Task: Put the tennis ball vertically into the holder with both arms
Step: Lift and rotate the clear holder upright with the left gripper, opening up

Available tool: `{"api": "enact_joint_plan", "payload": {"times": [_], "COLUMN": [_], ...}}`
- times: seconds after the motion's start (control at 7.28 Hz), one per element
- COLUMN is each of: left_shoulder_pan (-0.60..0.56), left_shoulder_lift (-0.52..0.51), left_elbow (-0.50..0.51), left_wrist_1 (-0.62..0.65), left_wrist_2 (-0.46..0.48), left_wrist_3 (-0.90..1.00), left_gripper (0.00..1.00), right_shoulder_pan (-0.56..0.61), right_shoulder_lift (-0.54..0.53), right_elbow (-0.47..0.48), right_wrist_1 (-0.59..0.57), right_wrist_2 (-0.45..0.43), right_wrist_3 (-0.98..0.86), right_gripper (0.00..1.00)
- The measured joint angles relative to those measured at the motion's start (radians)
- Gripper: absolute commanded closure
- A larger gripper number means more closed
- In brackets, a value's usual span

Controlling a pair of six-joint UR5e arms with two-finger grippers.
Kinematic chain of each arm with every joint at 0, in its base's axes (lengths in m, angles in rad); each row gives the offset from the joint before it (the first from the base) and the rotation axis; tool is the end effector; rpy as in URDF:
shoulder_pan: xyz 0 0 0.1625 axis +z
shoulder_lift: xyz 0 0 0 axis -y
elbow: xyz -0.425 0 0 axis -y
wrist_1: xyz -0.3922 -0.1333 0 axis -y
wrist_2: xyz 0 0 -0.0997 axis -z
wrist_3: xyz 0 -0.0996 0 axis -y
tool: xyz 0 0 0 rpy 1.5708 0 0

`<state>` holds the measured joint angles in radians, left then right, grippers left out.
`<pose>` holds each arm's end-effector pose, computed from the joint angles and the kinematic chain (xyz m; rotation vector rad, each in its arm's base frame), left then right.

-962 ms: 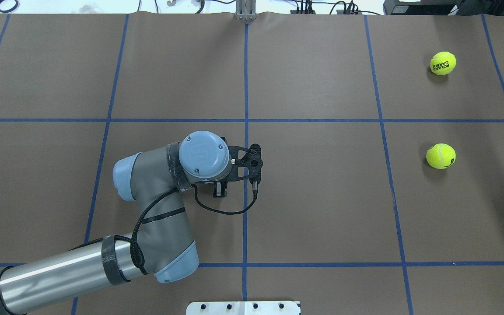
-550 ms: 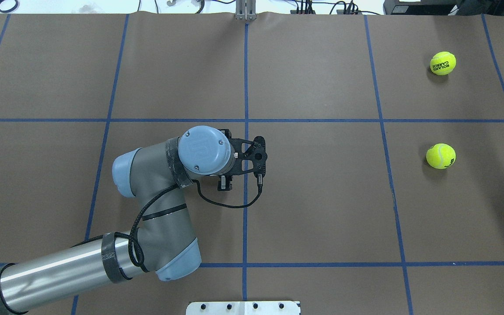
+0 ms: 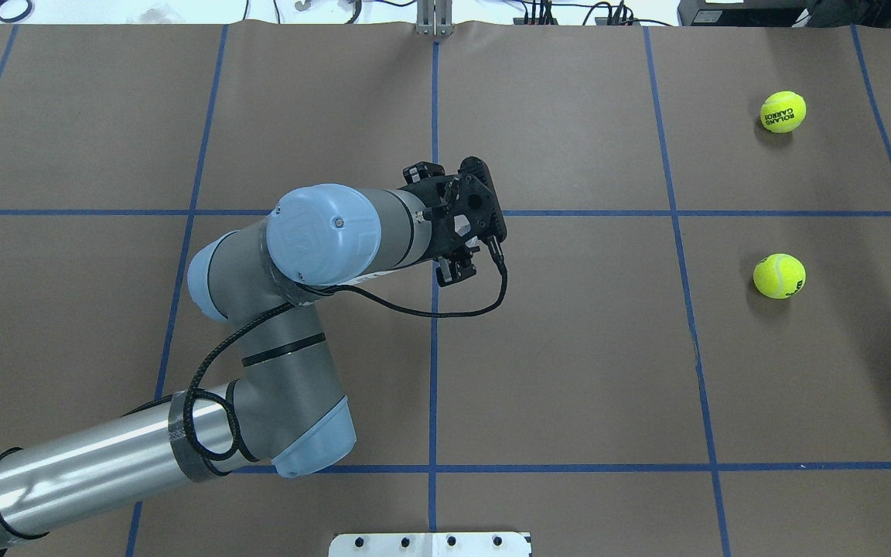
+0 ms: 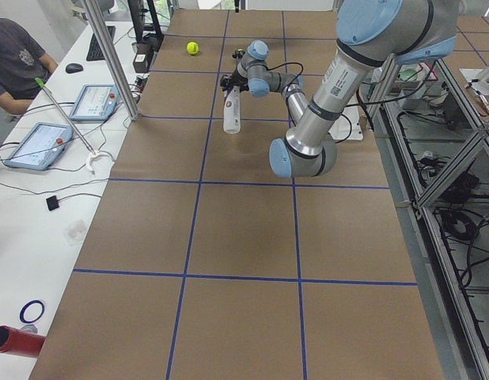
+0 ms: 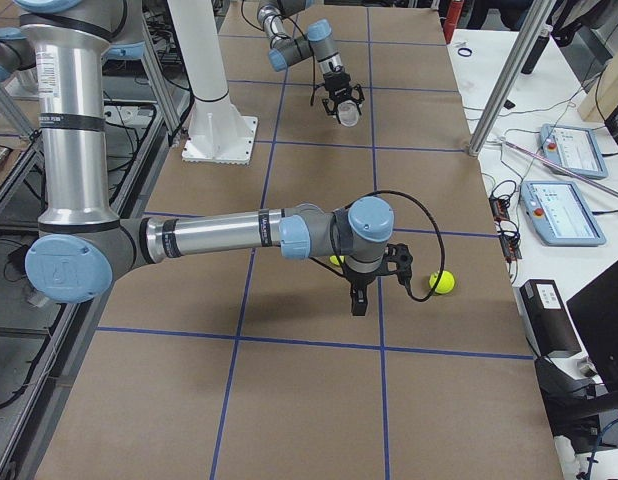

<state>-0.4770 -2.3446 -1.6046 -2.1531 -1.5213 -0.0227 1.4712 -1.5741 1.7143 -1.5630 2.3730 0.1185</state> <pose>0.5441 -0.4368 0.1029 1.2472 0.7284 0.8530 0.0121 -0.4994 0.5865 0.0520 -0.8111 -0.0415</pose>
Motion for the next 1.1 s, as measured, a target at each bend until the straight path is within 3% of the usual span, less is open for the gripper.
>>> {"api": "enact_joint_plan", "payload": {"times": [0.41,0.82,1.1], "left_shoulder_pan": [0.022,0.116,0.131], "left_shoulder_lift": [0.002,0.003,0.003], "left_elbow": [0.041,0.182,0.281], "left_wrist_1": [-0.407,-0.806,-1.002], "left_wrist_2": [0.201,0.456,0.535], "left_wrist_3": [-0.229,-0.281,-0.281], "left_gripper": [0.23,0.23,0.24], "right_shoulder_pan": [-0.035,-0.073,-0.095], "right_shoulder_lift": [0.0,-0.001,0.0], "right_elbow": [0.0,-0.003,-0.002], "right_wrist_1": [0.079,0.147,0.185], "right_wrist_2": [0.033,0.038,0.036], "right_wrist_3": [0.0,0.0,0.002], "right_gripper": [0.0,0.0,0.0]}}
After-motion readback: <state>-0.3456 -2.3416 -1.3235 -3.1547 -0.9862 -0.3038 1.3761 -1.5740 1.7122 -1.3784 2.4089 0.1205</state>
